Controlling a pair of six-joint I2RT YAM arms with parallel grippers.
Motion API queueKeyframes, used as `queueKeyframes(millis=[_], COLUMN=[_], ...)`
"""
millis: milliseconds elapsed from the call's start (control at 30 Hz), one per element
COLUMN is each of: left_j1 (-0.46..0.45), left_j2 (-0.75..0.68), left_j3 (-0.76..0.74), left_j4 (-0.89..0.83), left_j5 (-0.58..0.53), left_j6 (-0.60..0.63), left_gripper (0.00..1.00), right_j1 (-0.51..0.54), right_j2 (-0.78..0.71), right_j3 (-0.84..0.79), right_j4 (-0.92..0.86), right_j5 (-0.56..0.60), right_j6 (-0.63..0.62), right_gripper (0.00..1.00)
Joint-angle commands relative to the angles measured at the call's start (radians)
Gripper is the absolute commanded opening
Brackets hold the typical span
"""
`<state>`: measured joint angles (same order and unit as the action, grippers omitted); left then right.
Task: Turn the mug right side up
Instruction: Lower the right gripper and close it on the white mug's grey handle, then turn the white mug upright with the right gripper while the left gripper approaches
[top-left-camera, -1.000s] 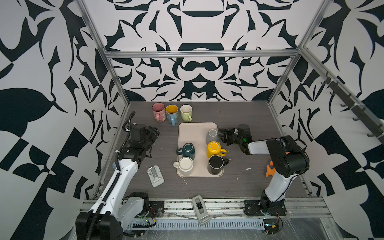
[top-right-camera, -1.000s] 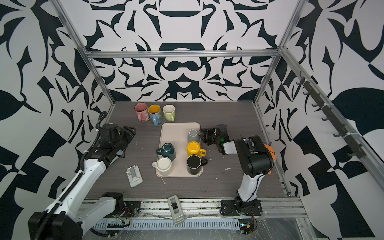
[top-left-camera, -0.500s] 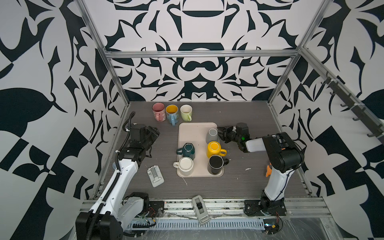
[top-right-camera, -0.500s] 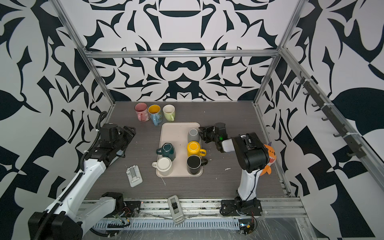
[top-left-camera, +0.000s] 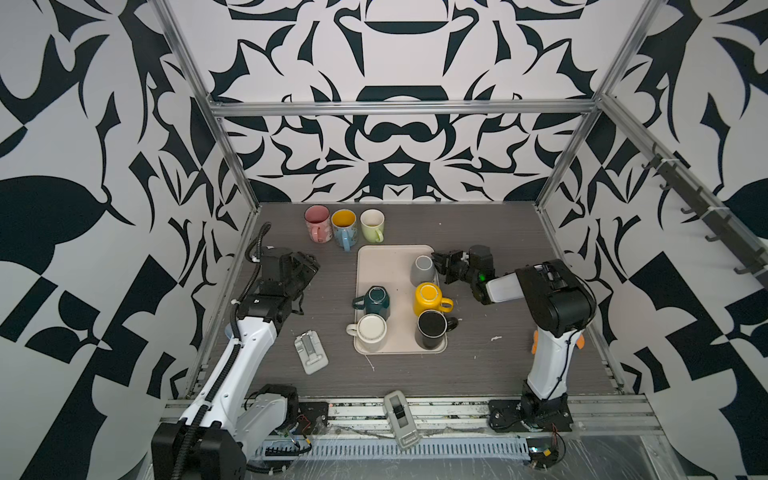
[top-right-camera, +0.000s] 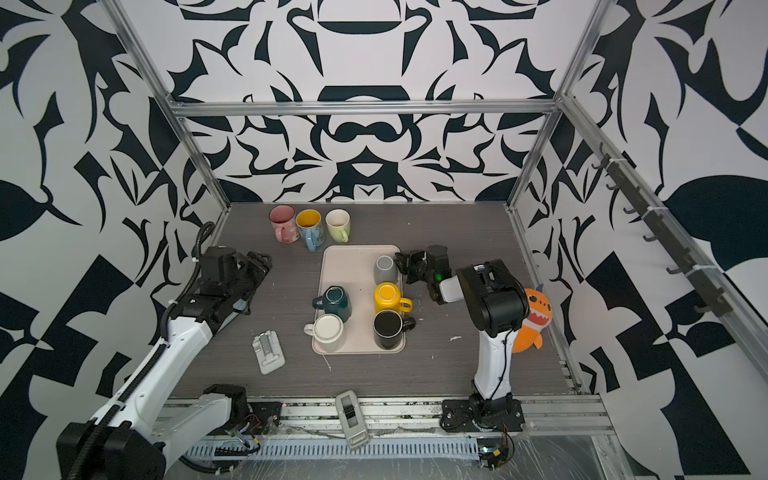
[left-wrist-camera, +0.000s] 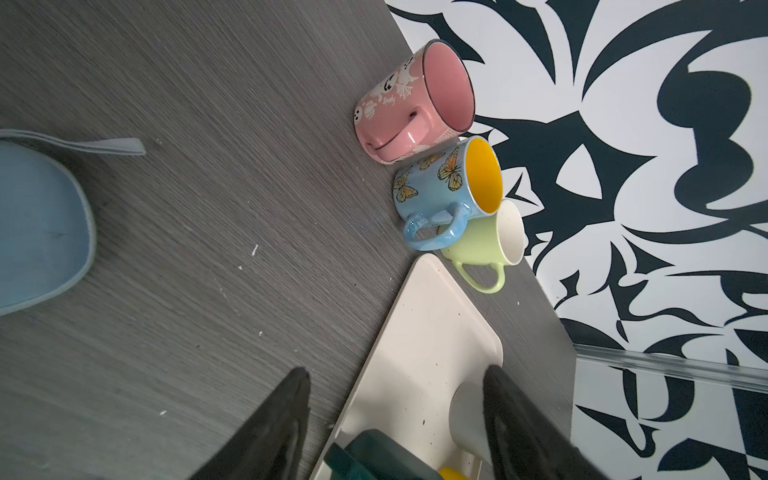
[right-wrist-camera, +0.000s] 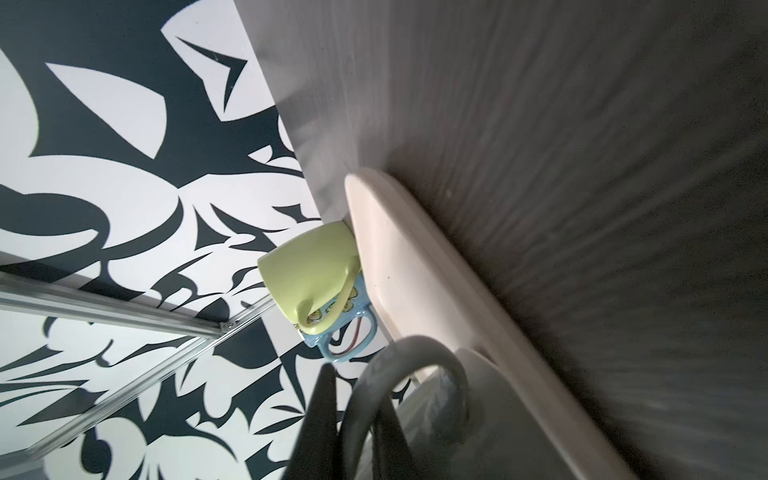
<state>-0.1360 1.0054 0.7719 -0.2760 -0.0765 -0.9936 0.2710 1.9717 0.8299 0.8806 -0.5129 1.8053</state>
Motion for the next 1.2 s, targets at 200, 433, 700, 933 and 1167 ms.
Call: queueKeyframes(millis=[200, 433, 700, 933, 1167], left_j1=[-0.002, -0.002, -0.002, -0.002, -0.002], left_j2=[-0.008, -0.014, -0.028, -0.019, 0.017], left_j3=[0.037, 0.042, 0.072, 0.131, 0.234], left_j4=[-0.035, -0.035, -0.021, 0.016, 0.065], left_j5=[-0.023, -0.023, -0.002, 0.084, 0.228], left_j6=[0.018, 0.027, 0.068, 0.163, 0.293], left_gripper=[0.69, 0.69, 0.67, 0.65, 0.65], right_j1=[0.013, 0.02, 0.053, 0.148, 0.317], right_j2=[-0.017, -0.02, -0.082, -0.336, -0.53], right_j3=[0.074, 0.175, 0.337, 0.46, 0.499], right_j4=[0.087, 0.147, 0.121, -0.564, -0.956], right_j5=[0.014, -0.019, -0.122, -0.038, 0.316], right_j6=[-0.016, -0.032, -0.215, -0.916, -1.464], right_gripper=[0.0, 0.0, 0.0, 0.0, 0.0])
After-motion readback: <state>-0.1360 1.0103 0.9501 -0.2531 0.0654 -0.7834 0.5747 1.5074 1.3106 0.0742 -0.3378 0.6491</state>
